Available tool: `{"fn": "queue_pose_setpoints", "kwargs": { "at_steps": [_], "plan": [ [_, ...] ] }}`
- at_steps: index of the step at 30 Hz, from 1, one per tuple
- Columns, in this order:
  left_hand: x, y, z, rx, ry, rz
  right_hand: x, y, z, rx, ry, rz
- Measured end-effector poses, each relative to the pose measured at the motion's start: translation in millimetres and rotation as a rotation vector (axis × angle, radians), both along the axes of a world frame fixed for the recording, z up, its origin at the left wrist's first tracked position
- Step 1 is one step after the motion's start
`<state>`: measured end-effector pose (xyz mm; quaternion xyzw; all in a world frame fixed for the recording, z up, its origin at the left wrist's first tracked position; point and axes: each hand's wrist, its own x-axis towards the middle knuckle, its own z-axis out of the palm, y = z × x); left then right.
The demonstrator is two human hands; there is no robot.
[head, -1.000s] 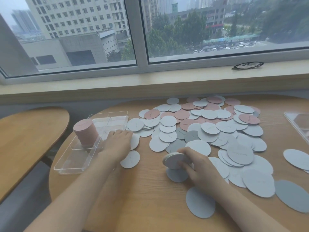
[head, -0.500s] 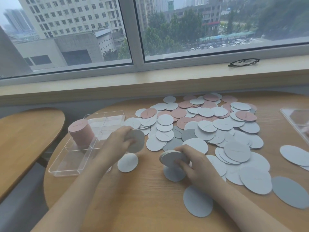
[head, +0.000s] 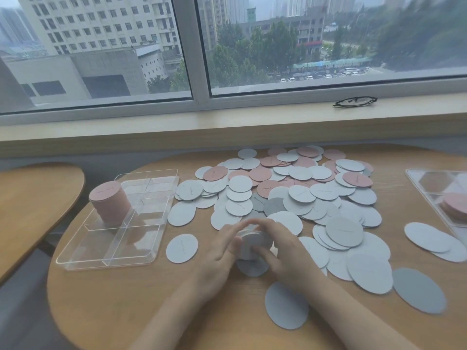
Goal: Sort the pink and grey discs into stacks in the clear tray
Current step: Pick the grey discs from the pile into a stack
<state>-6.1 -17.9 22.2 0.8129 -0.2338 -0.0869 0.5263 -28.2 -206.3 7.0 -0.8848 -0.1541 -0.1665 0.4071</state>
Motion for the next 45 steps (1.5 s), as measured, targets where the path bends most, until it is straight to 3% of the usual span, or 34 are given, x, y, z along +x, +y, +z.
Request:
{"fn": "queue_pose_setpoints", "kwargs": {
  "at_steps": [4,7,9,11,13,18,24,30,36,40,43,45],
  "plan": [
    [-3.0,0.5,-2.5,0.279,-0.180,-0.057,3.8,4.3,-3.8,-0.158,-0.079,0.019],
    [11.3,20.3,2.0,0.382,-0.322,0.119,4.9,2.9,-6.7,-0.132,-0.051,-0.016],
    [23.4,41.4,3.2,0.636,-0.451,0.266,4.7,1.5,-8.5,-0.103,0.024,-0.021],
    [29.5,57.1,5.2,0.966,-0.406,0.285,4.3,1.0,-9.5,-0.096,0.056,-0.013],
    [33.6,65.3,4.8,1.081,-0.364,0.238,3.6,1.2,-7.4,-0.093,0.060,-0.008],
    [49.0,74.6,6.9,0.920,-0.364,0.261,1.6,0.2,-2.8,-0.059,0.112,0.019],
    [34.0,56.2,21.7,0.325,-0.262,0.411,1.3,0.2,-1.3,-0.007,0.120,0.033],
    [21.6,20.7,5.2,0.028,-0.038,0.145,10.3,-3.1,-7.5,0.017,0.052,0.019],
    [15.7,6.4,-16.7,-0.036,-0.023,-0.036,11.6,-0.5,-9.2,-0.120,0.013,0.014],
    [30.9,4.7,-11.7,-0.020,-0.143,0.111,12.9,0.7,-7.6,-0.129,-0.030,-0.023],
    [64.7,8.1,-13.2,0.234,-0.345,0.316,11.9,0.3,-6.7,-0.097,-0.007,-0.045],
    [83.7,5.4,-13.5,0.416,-0.338,0.244,11.8,0.1,-6.0,-0.096,0.001,-0.043]
  ]
}}
